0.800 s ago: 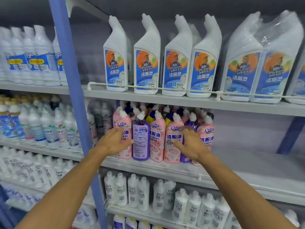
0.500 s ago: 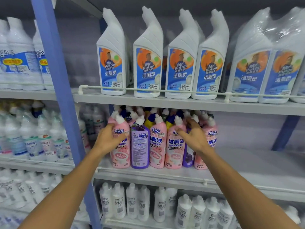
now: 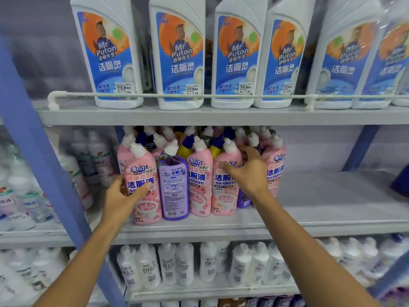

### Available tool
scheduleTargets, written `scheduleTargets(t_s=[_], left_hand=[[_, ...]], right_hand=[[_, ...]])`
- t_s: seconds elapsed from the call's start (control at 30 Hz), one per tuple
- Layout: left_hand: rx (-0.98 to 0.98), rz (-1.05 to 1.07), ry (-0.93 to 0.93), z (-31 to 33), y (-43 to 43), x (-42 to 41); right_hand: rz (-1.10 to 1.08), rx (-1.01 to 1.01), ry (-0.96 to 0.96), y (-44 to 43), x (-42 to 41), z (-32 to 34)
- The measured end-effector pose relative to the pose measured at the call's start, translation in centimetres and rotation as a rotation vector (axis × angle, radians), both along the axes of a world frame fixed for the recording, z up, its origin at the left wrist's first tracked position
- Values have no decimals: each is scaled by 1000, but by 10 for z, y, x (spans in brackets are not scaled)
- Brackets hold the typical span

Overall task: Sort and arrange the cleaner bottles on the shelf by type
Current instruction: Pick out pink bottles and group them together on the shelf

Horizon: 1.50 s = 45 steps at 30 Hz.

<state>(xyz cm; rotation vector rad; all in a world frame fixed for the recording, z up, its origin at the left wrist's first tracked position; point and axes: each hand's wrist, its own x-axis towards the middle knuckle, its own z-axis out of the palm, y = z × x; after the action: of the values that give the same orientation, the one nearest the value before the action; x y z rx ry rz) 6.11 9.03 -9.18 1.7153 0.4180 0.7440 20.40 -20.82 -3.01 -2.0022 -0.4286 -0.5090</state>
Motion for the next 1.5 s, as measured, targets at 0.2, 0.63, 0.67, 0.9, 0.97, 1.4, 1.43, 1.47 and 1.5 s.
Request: scheduleTargets(t_s=[0.2,0.63,0.67,0.9,0.97,1.4,1.43,1.47,1.5], left_hand=[[-1,-41,-36,-9,-4,-3],[-121,-98,-90,-15,-15,-9],[-128,-87,-100,-14,-17,-9],[-114,-64,-180,6,-25,-25],[-107,-91,-201,15,-34,-33],[-156,-305,-200,24,-148,-13],[-158,-315,-192,24,-160,-5],[-158,-323,-182,25,-174,2],[-157,-325,-172,25,-187,10]], right_hand=[[-25,96,38,5,-8,-26],[112,178,343,10,-20,-81],[119,184,354,10,-20,-80],[157,282,355,0,-21,-80],[181,333,342,-4,-23,-75],[299,400,284,-70,-34,-44],[297,400,293,-81,-32,-43],[298,394,297,-94,-28,-43],[297,388,299,-107,-23,-43]])
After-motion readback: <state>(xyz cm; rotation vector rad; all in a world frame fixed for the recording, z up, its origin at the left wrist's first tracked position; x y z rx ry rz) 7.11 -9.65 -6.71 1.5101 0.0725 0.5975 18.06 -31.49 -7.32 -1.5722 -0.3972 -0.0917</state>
